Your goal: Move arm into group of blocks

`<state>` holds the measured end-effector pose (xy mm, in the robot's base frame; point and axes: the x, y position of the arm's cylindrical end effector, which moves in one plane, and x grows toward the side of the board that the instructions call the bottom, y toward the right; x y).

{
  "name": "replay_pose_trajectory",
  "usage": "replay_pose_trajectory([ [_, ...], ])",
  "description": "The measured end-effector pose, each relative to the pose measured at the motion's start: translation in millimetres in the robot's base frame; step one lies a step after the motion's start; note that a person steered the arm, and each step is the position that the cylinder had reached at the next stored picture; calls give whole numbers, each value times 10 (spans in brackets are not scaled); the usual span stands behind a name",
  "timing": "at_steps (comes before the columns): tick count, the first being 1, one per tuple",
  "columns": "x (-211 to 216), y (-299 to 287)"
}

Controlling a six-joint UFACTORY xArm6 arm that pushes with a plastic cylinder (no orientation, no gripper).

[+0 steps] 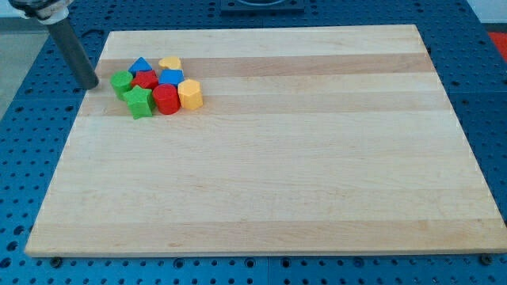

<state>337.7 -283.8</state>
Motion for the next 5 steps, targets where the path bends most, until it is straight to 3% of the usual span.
replay_pose_trajectory([
  [5,43,2313],
])
